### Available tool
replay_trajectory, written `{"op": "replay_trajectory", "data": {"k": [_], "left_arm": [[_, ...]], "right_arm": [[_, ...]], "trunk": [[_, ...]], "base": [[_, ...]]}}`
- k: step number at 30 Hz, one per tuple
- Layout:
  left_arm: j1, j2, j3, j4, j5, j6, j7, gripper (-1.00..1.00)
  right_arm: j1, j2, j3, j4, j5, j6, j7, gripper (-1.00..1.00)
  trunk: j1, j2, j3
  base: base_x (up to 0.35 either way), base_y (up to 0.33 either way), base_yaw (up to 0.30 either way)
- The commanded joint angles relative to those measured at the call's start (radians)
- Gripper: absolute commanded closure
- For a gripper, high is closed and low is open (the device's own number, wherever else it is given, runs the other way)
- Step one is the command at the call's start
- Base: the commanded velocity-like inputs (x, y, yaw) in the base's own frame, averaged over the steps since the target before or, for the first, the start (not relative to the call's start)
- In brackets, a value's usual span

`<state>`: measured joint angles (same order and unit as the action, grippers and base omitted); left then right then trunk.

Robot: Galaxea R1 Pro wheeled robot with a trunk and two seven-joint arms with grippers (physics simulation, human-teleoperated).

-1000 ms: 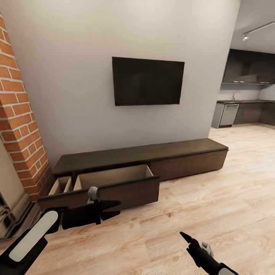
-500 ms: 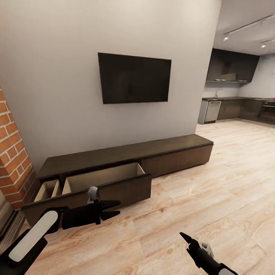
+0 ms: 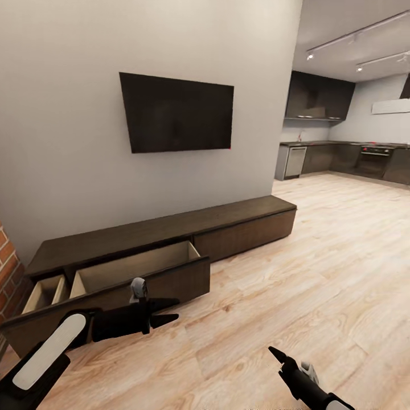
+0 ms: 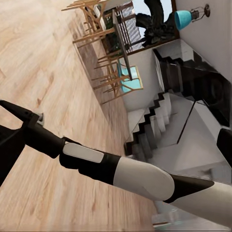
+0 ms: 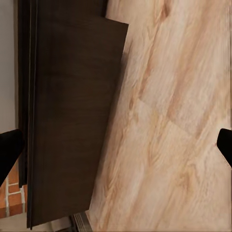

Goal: Place each of the two pumpkins and all three candles from the living room inside a cabinet in the living room (use any cabinet), then make sure every cabinet is closed, and position the cauldron so it is next to a table in the living room.

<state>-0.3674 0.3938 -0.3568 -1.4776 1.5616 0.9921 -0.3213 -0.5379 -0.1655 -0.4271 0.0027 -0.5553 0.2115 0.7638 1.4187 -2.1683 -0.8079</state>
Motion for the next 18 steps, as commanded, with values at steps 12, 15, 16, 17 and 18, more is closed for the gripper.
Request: {"op": "replay_trajectory", "data": {"k": [12, 15, 16, 17, 18], "left_arm": [[-0.001, 0.002, 0.02, 0.0, 0.001, 0.002, -0.009, -1.0], [-0.001, 0.002, 0.02, 0.0, 0.001, 0.002, -0.008, -1.0], [-0.001, 0.002, 0.02, 0.0, 0.001, 0.002, -0.009, -1.0], [-0.001, 0.002, 0.02, 0.0, 0.001, 0.002, -0.009, -1.0], [-0.001, 0.002, 0.021, 0.0, 0.001, 0.002, -0.009, -1.0]], "right_arm": [[0.003, -0.008, 0.001, 0.0, -0.009, 0.01, 0.0, -1.0], [0.003, -0.008, 0.001, 0.0, -0.009, 0.007, -0.008, -1.0], [0.003, -0.007, 0.001, 0.0, -0.008, -0.029, -0.023, -1.0], [0.003, -0.007, 0.001, 0.0, -0.008, -0.032, -0.024, -1.0], [0.003, -0.007, 0.001, 0.0, -0.009, -0.038, -0.025, -1.0]], "trunk": [[-0.046, 0.084, 0.023], [-0.058, 0.105, 0.029], [-0.062, 0.112, 0.031], [-0.065, 0.119, 0.033], [-0.069, 0.126, 0.035]], "base": [[0.0, 0.0, -0.214], [0.0, 0.0, -0.203], [0.0, 0.0, -0.192], [0.0, 0.0, -0.191], [0.0, 0.0, -0.191]]}}
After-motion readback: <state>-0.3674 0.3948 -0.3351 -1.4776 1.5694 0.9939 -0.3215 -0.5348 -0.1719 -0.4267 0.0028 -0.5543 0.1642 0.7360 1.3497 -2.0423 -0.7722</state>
